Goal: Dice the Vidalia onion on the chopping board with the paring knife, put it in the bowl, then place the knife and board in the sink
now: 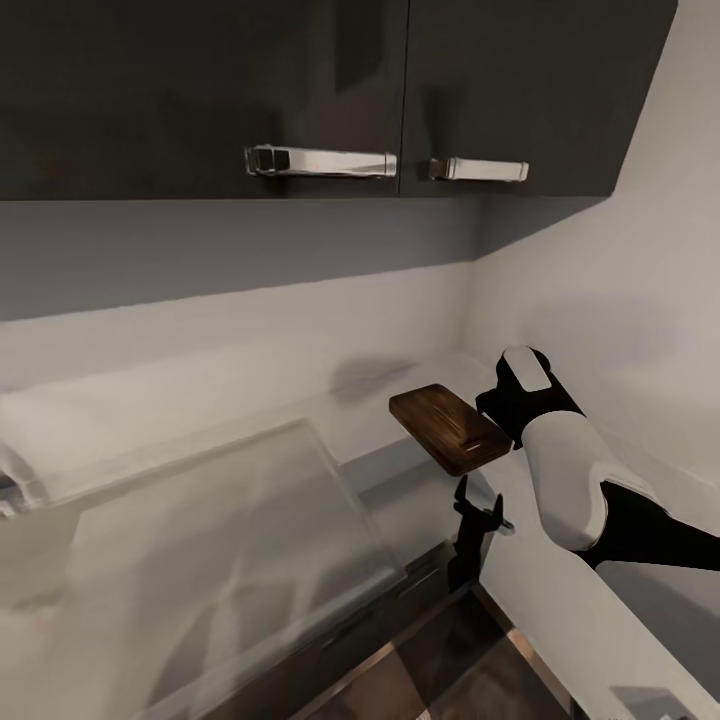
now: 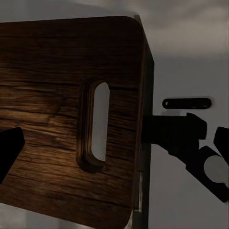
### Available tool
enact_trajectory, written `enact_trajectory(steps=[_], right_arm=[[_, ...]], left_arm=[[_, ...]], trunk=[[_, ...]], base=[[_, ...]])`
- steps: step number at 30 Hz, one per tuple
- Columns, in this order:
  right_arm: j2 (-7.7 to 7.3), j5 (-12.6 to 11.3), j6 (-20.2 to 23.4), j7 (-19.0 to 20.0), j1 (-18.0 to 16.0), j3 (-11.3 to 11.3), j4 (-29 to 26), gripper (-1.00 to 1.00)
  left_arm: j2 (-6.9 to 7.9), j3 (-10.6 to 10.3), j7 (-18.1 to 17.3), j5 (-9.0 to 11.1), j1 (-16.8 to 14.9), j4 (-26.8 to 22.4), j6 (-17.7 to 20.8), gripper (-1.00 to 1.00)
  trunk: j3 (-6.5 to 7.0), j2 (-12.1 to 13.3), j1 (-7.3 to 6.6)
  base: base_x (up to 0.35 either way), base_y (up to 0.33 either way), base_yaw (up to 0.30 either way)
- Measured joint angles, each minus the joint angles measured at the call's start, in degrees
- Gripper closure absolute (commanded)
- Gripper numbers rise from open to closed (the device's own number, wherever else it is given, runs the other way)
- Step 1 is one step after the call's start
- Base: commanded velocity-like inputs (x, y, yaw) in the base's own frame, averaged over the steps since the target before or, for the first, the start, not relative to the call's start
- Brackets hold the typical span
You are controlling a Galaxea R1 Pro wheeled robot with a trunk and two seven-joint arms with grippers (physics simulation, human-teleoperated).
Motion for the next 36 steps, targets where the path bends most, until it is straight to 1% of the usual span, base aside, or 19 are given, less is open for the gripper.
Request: enact_trajectory(steps=[36], right_arm=[[0.0,0.0,-0.01,0.0,0.0,0.02,0.0,-1.0]], left_arm=[[0.02,0.0,0.01,-0.01,0.0,0.0,0.0,-1.0]], trunk=[[3.1,14.45,-7.91]], base=[[0.0,0.0,0.0]])
